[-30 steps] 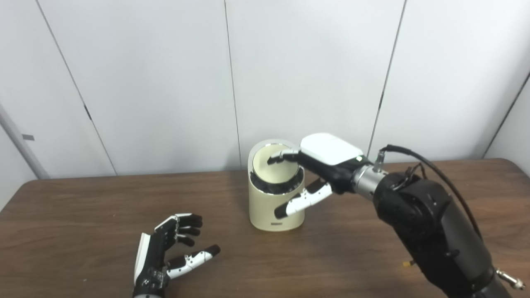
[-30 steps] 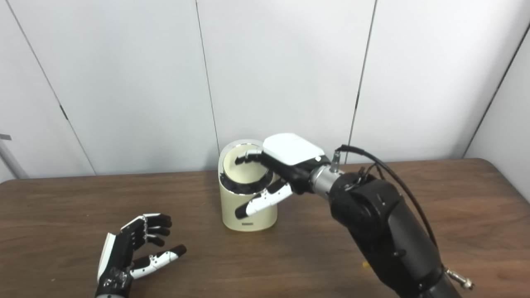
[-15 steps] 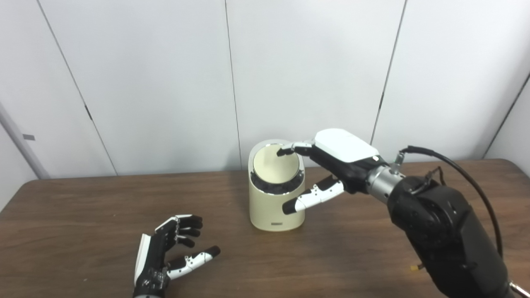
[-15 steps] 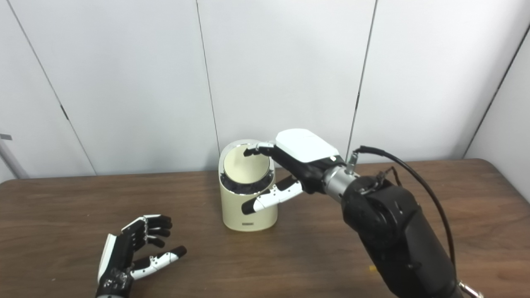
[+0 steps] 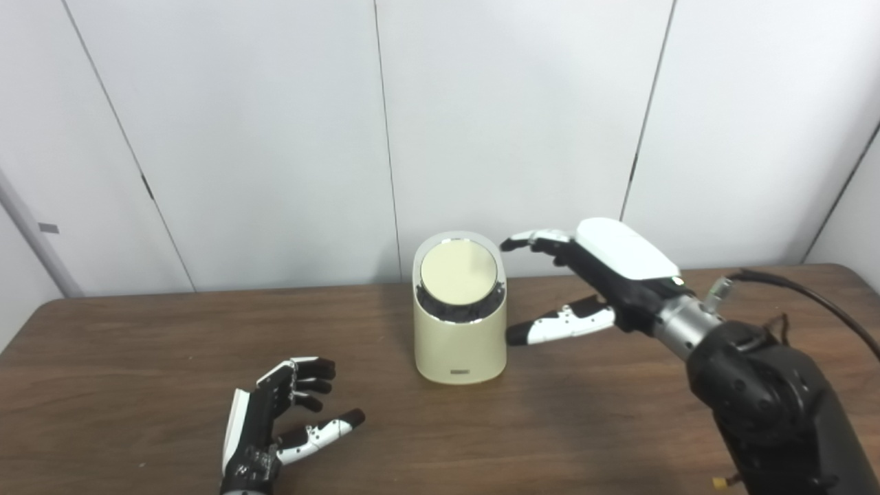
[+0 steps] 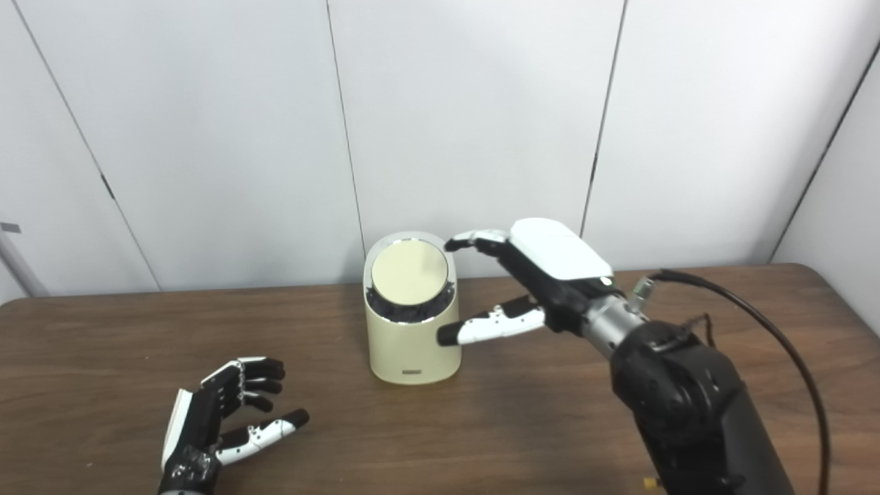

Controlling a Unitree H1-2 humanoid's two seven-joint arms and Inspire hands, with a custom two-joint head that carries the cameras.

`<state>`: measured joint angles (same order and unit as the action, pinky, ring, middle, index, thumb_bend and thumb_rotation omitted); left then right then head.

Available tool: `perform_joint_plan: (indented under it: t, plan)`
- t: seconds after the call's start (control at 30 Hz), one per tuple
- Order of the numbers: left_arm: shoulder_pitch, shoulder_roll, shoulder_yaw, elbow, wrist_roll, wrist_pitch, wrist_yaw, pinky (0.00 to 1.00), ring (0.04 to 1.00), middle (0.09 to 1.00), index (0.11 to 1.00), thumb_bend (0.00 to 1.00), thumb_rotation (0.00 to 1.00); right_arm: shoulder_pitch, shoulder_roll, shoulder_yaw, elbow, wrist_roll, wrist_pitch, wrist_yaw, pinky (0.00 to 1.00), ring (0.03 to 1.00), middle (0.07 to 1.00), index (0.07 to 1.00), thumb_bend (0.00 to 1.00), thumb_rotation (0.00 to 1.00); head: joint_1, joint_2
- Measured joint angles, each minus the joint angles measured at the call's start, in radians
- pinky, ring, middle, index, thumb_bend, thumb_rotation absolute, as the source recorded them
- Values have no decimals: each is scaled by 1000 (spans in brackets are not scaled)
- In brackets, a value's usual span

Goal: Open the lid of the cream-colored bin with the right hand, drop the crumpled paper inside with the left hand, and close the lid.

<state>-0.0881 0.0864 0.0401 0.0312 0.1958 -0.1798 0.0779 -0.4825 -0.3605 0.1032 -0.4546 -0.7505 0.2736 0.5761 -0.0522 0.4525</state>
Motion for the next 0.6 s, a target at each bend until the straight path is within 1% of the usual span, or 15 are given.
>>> perform_joint_plan:
  t: [0.07,0.1,0.17,0.27,0.33,0.47,0.5,0.53,0.6]
  plan:
    - [0,1,0,0,0,0,0,492,598,637,621,896,145,22,0,-16,-2,11,1,-25,740,843,864,842,947,794,2,0]
    - [0,2,0,0,0,0,0,494,600,639,622,898,143,40,2,-24,-2,18,-2,-50,722,837,861,841,947,801,2,2]
    - [0,3,1,0,-4,-1,0,498,604,639,623,898,139,76,11,-48,2,39,-15,-108,730,840,862,848,948,808,0,3]
    - [1,4,3,0,-10,0,0,504,608,642,625,889,138,131,25,-82,44,81,-61,-200,747,842,866,856,934,786,2,6]
    - [1,4,3,0,-12,0,-1,505,610,643,625,884,141,163,32,-107,86,119,-102,-265,707,812,863,849,923,771,3,6]
    - [3,9,6,0,-23,-1,-4,502,609,643,627,885,138,227,56,-147,147,185,-162,-380,729,828,865,849,930,767,3,9]
    - [4,11,7,0,-27,-1,-4,501,610,643,627,883,137,241,62,-149,158,195,-169,-400,742,839,867,855,931,774,3,11]
    - [4,11,7,0,-37,-1,-6,501,610,643,627,882,137,258,69,-153,173,213,-186,-426,764,853,870,859,940,770,6,17]
    - [6,11,8,-2,-41,-1,-7,499,609,642,625,881,138,287,81,-165,208,254,-223,-461,790,866,872,859,946,761,6,17]
